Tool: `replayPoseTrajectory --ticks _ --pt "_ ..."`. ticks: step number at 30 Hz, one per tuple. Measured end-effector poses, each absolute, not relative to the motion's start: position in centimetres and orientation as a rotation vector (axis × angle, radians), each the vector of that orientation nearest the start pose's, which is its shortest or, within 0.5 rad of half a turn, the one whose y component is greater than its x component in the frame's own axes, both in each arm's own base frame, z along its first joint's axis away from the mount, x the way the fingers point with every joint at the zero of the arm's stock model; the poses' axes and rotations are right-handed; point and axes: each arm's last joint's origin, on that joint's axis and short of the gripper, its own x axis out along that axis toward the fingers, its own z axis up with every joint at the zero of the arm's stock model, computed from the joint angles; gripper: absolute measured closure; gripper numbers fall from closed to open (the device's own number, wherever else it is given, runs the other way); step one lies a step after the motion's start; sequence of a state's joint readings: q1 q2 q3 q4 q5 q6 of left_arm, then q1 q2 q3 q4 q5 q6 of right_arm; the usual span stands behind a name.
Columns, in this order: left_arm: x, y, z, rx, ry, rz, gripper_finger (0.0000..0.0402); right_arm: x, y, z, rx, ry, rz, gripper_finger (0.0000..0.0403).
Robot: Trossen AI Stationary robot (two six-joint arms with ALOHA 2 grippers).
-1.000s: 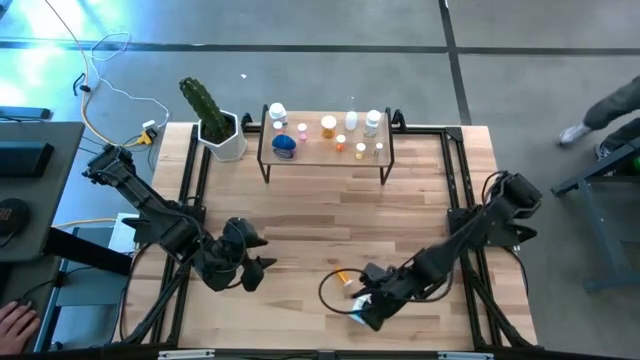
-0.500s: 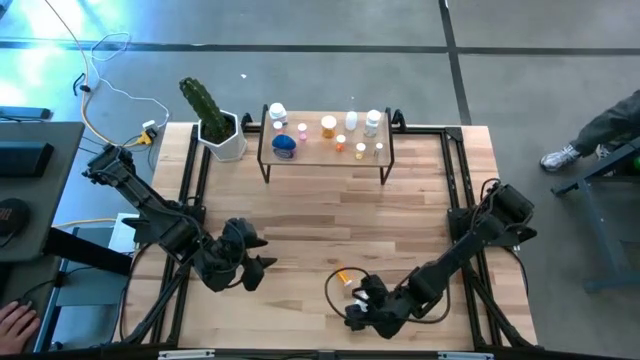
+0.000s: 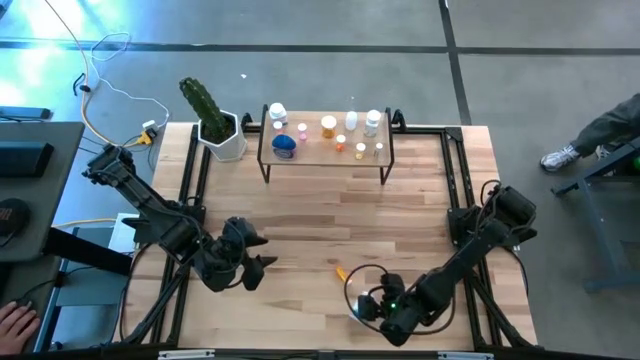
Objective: Pick and place medicine bottles onto shelf by color
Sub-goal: Put the white large pill bottle on the shelf
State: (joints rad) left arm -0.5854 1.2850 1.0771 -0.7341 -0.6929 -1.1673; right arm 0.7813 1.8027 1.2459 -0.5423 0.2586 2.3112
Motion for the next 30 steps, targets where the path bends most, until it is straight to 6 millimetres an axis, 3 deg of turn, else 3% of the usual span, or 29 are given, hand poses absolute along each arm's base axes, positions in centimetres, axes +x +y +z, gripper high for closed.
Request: replayPoseTrajectory --ticks 9,16,22,30 --pt "22.7 -12.8 28.1 -0.507 0.593 0.530 0.0124 27.0 24.6 19.7 1.554 0.891 -0.769 0.0135" --pt "23.1 -13.0 27.4 -0.490 0.611 0.539 0.0124 27.5 25.5 19.3 1.561 0.988 -0.757 0.0137" --pt "23.1 -13.0 27.4 -0.468 0.624 0.523 0.0124 27.7 25.9 23.3 1.464 1.043 -0.777 0.0160" --pt "23.1 -13.1 27.4 -0.448 0.659 0.489 0.0124 28.8 25.2 29.0 1.437 0.978 -0.789 0.0192"
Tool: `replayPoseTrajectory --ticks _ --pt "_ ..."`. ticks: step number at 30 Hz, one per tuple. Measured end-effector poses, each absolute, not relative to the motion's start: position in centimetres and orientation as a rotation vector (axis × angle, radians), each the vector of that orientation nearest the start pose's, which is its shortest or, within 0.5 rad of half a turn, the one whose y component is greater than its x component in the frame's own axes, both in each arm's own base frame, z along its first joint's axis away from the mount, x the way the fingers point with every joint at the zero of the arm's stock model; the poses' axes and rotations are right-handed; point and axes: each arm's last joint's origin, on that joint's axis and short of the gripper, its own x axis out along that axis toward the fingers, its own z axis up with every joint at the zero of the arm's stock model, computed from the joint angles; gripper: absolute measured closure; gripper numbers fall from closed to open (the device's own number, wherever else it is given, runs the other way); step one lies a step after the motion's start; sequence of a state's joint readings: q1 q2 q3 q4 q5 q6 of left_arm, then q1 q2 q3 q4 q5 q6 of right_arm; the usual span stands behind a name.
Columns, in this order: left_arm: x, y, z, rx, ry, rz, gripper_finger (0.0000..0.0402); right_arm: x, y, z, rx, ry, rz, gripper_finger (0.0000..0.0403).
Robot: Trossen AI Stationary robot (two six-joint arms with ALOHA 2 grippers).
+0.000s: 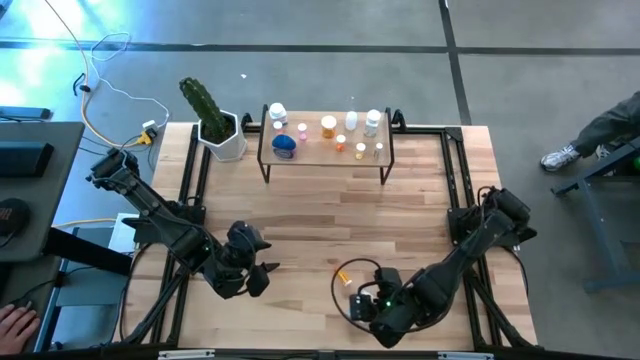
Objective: Pick and place medicine bottles onto shelf by color
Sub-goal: Put the white large pill bottle on the shelf
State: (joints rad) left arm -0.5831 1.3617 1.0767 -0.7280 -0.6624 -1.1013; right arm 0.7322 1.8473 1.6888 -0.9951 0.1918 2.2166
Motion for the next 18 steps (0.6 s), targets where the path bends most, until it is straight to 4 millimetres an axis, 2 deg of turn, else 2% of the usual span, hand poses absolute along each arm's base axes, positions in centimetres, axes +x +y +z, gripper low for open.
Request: replayPoseTrajectory --ticks 4,10,14,18 --pt "23.1 -13.1 27.4 -0.433 0.657 0.488 0.0124 29.4 24.3 30.1 1.438 0.971 -0.798 0.0202" --pt "23.2 -12.8 27.5 -0.366 0.632 0.508 0.0124 30.3 21.7 30.4 1.373 1.064 -0.873 0.0217" --pt "23.3 -12.1 27.8 -0.338 0.643 0.499 0.0124 31.8 20.2 31.3 1.374 1.060 -0.806 0.0226" --pt "23.3 -11.0 29.0 -0.325 0.664 0.480 0.0124 33.1 19.4 31.8 1.391 1.002 -0.725 0.0234"
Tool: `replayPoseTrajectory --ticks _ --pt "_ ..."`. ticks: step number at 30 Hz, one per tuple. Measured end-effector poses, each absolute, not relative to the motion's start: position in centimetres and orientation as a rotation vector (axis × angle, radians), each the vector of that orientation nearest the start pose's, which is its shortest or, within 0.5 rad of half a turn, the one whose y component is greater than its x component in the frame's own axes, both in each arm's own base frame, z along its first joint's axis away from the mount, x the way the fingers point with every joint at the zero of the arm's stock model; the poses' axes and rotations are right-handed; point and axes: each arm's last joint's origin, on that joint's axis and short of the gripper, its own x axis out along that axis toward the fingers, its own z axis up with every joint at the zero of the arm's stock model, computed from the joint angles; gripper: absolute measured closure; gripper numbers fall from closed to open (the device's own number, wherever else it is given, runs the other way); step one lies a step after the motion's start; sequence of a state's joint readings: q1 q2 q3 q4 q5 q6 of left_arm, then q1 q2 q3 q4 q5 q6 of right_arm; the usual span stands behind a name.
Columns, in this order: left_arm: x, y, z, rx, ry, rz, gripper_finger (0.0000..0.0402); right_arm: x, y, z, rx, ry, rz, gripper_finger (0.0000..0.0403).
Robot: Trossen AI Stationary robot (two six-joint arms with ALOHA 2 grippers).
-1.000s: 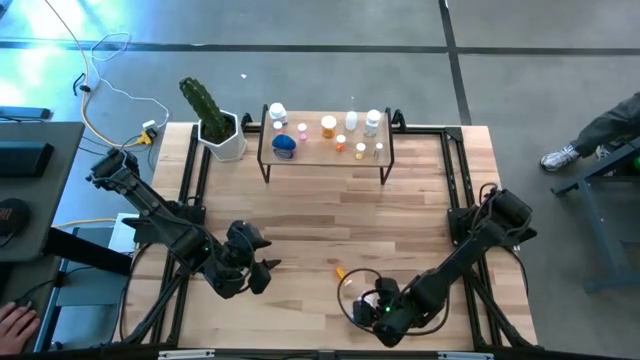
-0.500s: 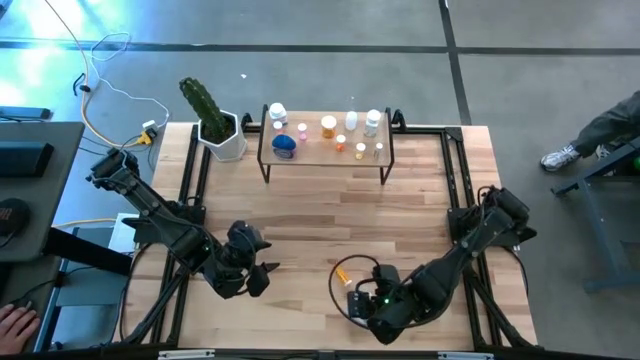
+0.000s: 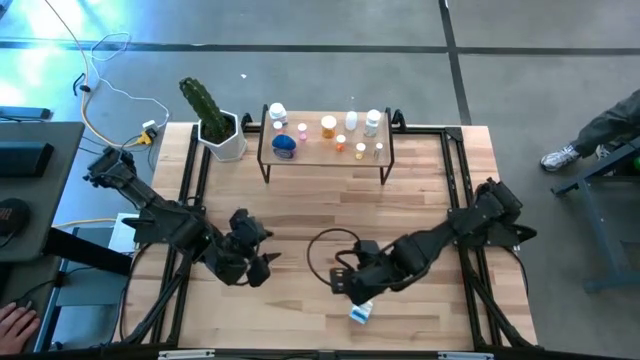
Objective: Pick and place medicine bottles onto shelf by color
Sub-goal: Put the white large pill bottle on the shelf
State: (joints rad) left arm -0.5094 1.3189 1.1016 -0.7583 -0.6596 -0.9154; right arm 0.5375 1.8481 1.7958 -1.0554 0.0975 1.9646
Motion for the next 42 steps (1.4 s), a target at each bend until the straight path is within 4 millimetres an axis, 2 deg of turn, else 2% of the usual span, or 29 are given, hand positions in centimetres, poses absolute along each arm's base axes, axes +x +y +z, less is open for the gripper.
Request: replayPoseTrajectory --ticks 10,16,22,31,35,42 --pt "20.6 -6.9 33.6 -0.292 0.571 0.454 0.0124 34.5 19.9 29.9 1.358 1.036 -0.715 0.0244" --pt "18.7 -5.5 35.3 -0.265 0.513 0.437 0.0124 34.5 19.9 29.6 1.308 1.055 -0.715 0.0243" --pt "17.5 -5.0 36.0 -0.237 0.505 0.392 0.0124 34.3 19.9 29.3 1.339 1.056 -0.761 0.0207" --pt "17.1 -4.9 36.2 -0.200 0.511 0.368 0.0124 33.4 21.3 27.0 1.481 1.181 -1.040 0.0111" --pt "17.1 -4.9 36.2 -0.178 0.514 0.362 0.0124 33.6 22.4 26.2 1.545 1.147 -1.076 0.0099" --pt "17.1 -4.9 36.2 -0.172 0.516 0.360 0.0124 34.2 23.1 24.0 1.531 1.124 -1.153 0.0098"
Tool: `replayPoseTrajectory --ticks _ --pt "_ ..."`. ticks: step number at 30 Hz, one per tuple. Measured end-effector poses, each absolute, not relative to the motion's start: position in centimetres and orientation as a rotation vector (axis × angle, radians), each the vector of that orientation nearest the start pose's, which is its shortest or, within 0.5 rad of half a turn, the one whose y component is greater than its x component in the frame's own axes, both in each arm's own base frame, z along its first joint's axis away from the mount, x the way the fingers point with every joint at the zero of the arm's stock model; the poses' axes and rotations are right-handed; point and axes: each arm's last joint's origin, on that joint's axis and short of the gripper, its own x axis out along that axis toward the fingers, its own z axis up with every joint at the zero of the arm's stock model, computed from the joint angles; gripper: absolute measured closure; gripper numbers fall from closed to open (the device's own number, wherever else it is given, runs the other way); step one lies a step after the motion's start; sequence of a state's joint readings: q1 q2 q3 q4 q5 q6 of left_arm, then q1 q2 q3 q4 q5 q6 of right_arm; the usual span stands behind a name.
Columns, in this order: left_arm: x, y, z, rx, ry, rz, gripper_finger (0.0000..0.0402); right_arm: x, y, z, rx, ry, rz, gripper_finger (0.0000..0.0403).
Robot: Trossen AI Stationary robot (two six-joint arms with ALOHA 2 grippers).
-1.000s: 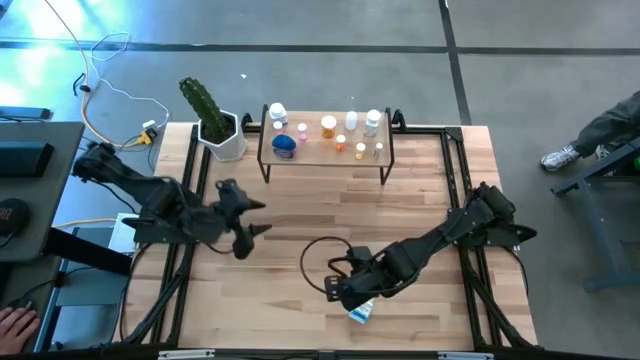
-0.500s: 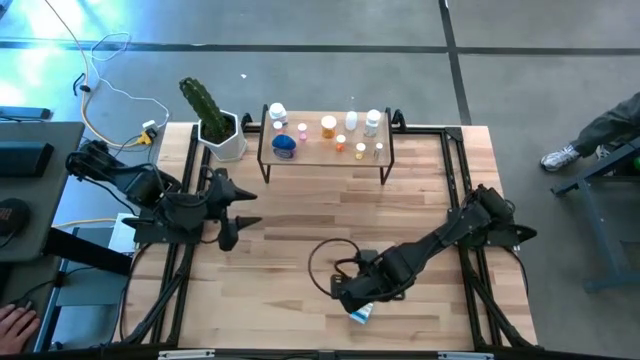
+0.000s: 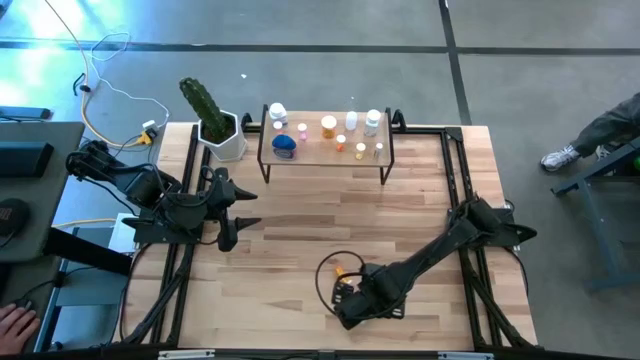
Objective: Pick and place medicine bottles onto shelf by color
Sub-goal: Put the white large pill bottle on the shelf
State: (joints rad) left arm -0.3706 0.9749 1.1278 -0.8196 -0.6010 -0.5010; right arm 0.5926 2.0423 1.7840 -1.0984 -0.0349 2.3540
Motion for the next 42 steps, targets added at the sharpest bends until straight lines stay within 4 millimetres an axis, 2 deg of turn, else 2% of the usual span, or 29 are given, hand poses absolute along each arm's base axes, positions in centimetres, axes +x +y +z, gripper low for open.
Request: replayPoseTrajectory --ticks 20,30,42 --pt "17.1 -4.9 36.2 -0.174 0.515 0.361 0.0124 36.1 24.8 18.2 1.508 1.188 -1.203 0.0098" --pt "17.1 -4.9 36.2 -0.175 0.512 0.360 0.0124 36.1 24.9 17.9 1.515 1.209 -1.222 0.0098" --pt "17.1 -4.9 36.2 -0.169 0.512 0.358 0.0124 36.9 24.3 16.1 1.507 1.193 -1.273 0.0098"
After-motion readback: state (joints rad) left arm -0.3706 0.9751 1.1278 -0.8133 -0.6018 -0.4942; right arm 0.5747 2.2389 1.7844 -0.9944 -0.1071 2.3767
